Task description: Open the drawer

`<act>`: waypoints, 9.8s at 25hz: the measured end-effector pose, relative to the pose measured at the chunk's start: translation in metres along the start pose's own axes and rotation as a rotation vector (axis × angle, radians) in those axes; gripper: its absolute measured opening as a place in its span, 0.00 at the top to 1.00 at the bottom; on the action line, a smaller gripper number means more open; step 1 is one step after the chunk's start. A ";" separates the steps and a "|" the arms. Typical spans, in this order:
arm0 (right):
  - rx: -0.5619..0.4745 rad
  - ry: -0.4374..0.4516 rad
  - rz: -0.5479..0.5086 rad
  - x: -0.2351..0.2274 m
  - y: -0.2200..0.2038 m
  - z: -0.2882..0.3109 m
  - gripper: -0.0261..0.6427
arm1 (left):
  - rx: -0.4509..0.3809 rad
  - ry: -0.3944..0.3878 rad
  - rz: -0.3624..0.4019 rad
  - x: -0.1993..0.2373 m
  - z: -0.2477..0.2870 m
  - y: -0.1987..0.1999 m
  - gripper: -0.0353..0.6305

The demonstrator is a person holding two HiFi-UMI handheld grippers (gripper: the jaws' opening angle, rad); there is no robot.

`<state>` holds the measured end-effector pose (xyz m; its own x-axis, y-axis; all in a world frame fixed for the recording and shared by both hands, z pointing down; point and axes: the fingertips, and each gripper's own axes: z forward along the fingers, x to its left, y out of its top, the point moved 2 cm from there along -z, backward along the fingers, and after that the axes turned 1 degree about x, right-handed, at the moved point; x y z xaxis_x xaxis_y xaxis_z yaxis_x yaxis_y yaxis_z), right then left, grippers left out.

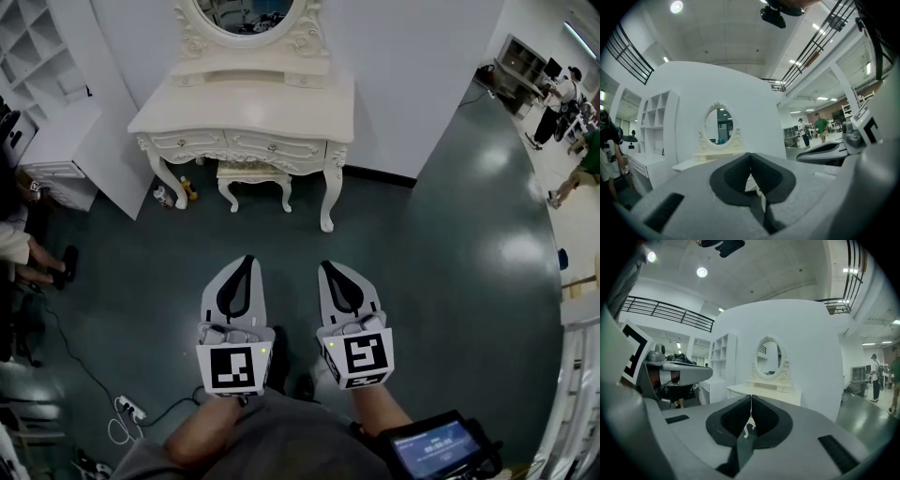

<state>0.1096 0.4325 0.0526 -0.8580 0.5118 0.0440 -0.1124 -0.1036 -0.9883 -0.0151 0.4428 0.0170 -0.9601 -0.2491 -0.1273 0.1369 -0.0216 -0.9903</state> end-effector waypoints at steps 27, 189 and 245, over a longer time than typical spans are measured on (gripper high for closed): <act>-0.049 -0.096 -0.086 -0.042 0.069 0.208 0.94 | -0.091 -0.086 -0.049 0.126 0.186 0.014 0.92; 0.450 -0.023 0.173 -0.168 -0.268 0.434 0.94 | 0.213 -0.045 -0.079 0.134 0.543 -0.352 0.75; 0.319 0.041 0.079 -0.153 -0.223 0.397 0.94 | 0.238 -0.044 -0.064 0.125 0.472 -0.358 0.75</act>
<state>0.0671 0.0381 0.3244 -0.8503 0.5246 -0.0429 -0.2036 -0.4030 -0.8922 -0.0691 -0.0371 0.3811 -0.9577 -0.2820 -0.0573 0.1352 -0.2651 -0.9547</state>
